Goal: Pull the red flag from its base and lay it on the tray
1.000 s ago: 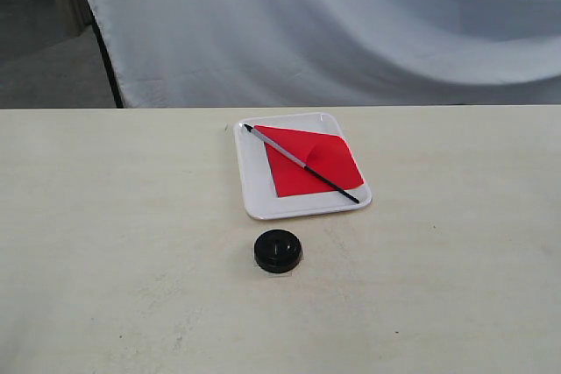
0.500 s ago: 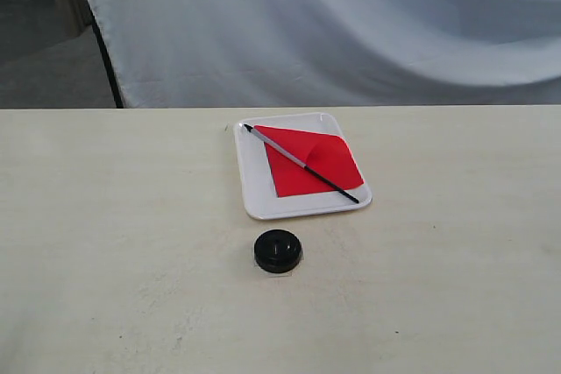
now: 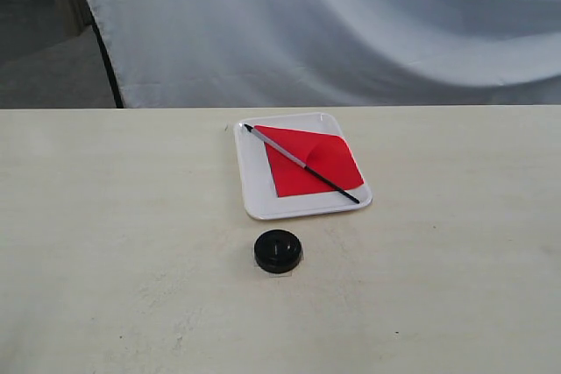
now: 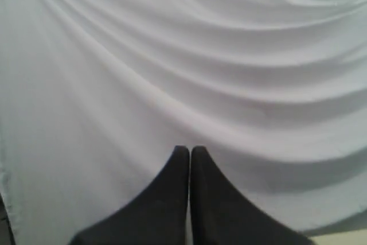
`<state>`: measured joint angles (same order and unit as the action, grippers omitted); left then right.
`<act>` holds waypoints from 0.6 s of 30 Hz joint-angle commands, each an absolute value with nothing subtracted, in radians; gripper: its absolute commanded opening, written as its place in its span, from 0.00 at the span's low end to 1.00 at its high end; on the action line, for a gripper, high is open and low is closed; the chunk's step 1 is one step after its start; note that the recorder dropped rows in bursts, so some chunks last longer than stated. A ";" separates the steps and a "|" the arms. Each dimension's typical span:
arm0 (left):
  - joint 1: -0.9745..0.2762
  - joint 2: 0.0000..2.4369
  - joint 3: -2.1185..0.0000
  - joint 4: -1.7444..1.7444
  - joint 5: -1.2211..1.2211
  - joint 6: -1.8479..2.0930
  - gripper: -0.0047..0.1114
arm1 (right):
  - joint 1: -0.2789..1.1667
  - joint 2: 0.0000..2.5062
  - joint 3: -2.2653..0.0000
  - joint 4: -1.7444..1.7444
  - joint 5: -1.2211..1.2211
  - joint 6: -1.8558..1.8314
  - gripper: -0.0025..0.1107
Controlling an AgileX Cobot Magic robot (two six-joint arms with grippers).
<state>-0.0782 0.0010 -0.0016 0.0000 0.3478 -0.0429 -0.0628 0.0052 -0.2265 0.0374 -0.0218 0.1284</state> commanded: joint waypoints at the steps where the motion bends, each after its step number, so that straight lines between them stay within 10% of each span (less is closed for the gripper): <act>1: -0.083 0.000 0.000 0.000 0.343 -0.042 0.04 | -0.068 0.000 -0.114 0.104 -0.073 0.165 0.04; 18: -0.083 0.000 0.000 0.000 0.343 -0.042 0.04 | -0.068 0.000 0.000 0.052 0.127 0.060 0.04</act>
<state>-0.0782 0.0010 -0.0016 0.0000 0.3478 -0.0429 -0.0628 0.0052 -0.0027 0.0717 0.1136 0.0730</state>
